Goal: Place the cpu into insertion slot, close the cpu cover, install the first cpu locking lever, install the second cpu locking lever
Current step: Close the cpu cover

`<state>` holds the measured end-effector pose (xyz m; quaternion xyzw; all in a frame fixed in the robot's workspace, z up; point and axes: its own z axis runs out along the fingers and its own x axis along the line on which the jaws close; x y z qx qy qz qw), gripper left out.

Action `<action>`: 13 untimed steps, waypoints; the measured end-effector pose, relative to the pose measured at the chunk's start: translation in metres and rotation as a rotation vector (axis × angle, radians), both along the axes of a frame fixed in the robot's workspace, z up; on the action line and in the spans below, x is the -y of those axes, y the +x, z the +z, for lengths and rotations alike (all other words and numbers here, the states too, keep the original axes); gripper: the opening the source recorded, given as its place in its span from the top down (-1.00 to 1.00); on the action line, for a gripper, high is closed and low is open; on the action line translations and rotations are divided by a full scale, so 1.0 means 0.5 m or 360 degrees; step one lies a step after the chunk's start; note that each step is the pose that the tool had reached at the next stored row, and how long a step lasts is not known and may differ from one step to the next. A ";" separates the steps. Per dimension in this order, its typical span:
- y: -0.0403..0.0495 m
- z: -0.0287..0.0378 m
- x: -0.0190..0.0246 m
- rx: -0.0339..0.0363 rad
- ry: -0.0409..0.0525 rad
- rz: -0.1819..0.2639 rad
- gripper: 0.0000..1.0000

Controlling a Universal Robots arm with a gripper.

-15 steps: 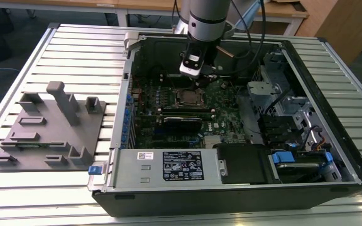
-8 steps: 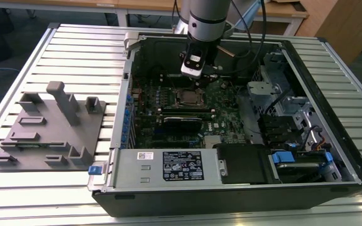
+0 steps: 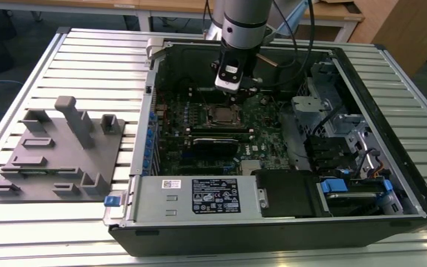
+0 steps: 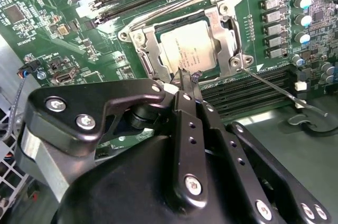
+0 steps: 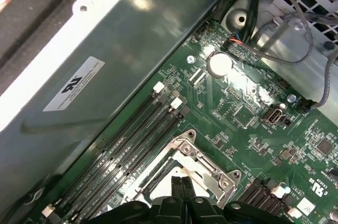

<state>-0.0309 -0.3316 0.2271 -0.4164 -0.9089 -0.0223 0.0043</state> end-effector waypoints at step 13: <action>0.000 0.000 0.0000 0.0000 0.0000 0.0074 0.80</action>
